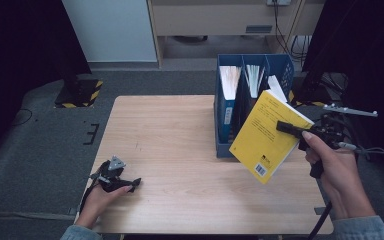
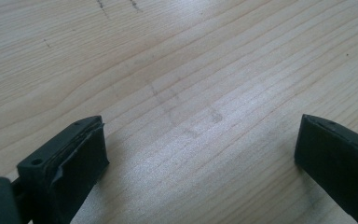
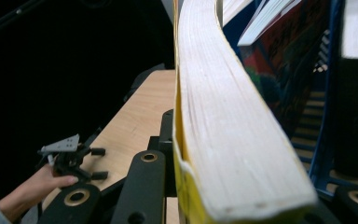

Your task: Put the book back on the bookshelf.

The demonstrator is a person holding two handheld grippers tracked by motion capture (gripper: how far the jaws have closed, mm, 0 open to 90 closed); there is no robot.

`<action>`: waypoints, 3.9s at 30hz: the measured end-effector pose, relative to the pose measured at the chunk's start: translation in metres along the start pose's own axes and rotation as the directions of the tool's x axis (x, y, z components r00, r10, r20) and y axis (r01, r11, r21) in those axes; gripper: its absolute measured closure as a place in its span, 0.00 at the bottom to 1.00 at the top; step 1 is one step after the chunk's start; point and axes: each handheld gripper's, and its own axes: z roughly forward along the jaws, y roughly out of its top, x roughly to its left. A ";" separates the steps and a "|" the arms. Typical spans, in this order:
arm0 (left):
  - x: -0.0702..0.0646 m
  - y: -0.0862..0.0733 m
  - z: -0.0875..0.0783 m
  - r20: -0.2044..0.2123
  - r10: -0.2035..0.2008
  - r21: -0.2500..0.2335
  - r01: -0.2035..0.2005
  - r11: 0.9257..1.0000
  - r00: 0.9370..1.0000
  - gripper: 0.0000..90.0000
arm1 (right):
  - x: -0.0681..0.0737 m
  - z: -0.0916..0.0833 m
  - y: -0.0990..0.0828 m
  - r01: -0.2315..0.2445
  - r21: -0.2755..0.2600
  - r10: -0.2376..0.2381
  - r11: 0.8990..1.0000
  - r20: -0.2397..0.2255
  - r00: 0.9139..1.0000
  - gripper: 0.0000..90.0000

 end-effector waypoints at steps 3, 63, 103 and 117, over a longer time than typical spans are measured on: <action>0.000 0.000 0.000 0.000 0.000 0.000 0.000 1.000 1.000 0.02 | 0.001 -0.003 0.007 0.006 -0.011 -0.006 1.000 0.018 1.000 0.83; -0.003 0.000 0.001 0.008 0.009 -0.006 -0.009 1.000 1.000 0.01 | -0.021 0.072 0.072 0.054 0.051 -0.068 0.997 0.316 0.946 0.83; -0.004 0.001 0.002 0.017 0.012 -0.007 -0.012 1.000 1.000 0.01 | -0.060 0.150 0.051 -0.011 -0.053 0.030 0.999 0.380 0.924 0.82; -0.004 0.001 0.002 0.018 0.014 -0.008 -0.014 1.000 1.000 0.01 | -0.065 0.163 0.039 -0.018 -0.031 0.028 0.999 0.397 0.917 0.82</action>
